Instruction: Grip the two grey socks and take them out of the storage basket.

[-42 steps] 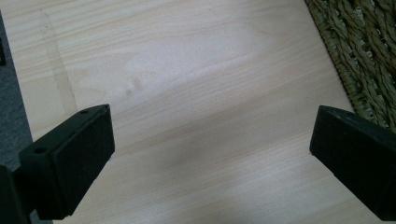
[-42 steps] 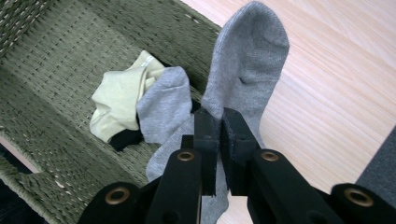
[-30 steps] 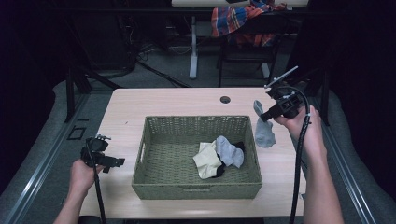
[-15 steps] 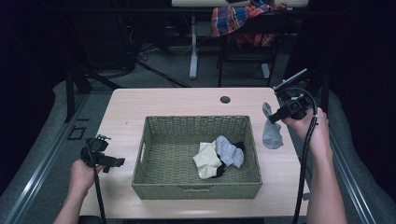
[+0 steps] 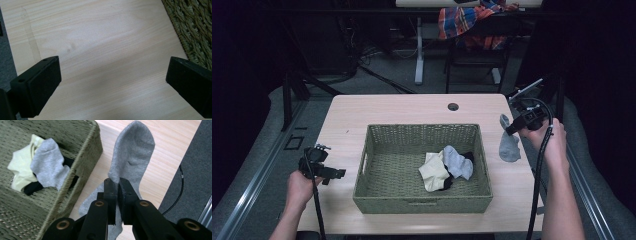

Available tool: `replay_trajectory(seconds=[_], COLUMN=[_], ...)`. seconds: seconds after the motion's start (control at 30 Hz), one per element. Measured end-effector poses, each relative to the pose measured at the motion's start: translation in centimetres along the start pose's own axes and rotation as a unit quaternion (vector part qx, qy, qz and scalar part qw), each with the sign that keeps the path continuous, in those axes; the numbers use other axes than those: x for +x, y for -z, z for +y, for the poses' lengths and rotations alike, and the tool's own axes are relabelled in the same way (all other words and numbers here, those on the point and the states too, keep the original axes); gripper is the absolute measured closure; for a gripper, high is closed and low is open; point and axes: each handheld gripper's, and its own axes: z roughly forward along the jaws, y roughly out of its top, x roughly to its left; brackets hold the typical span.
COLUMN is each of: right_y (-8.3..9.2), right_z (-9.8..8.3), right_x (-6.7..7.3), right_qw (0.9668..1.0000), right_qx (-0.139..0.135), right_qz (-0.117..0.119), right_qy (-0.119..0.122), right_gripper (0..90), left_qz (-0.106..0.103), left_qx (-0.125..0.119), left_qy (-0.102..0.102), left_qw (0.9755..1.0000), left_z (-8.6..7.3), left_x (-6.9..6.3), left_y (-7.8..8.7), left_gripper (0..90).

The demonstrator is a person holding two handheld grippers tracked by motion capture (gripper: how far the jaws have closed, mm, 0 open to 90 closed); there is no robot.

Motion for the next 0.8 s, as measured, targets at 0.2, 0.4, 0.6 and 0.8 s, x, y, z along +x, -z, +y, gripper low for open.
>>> replay_trajectory(seconds=[0.2,0.4,0.6,0.8], right_y=[-1.5,-3.4,-5.8,-7.8], right_z=[-0.1,-0.3,-0.5,-0.9], right_x=[-0.9,-1.6,-2.2,-2.3], right_qw=[0.9998,0.9993,0.9983,0.9974], right_qx=[0.016,0.029,0.054,0.064], right_qz=[-0.002,-0.004,0.001,0.002], right_qy=[-0.005,-0.021,-0.023,-0.034], right_gripper=[85.9,85.9,85.9,85.9], left_qz=[0.000,-0.001,-0.001,-0.003], left_qx=[-0.002,-0.002,-0.003,-0.003], left_qy=[0.001,0.000,0.000,-0.002], left_qw=[1.0000,1.0000,1.0000,1.0000], left_z=[0.0,0.0,0.1,0.3], left_x=[0.0,0.0,0.0,-0.2], left_y=[0.0,0.0,0.0,0.0], left_gripper=[0.1,0.1,0.1,0.1])
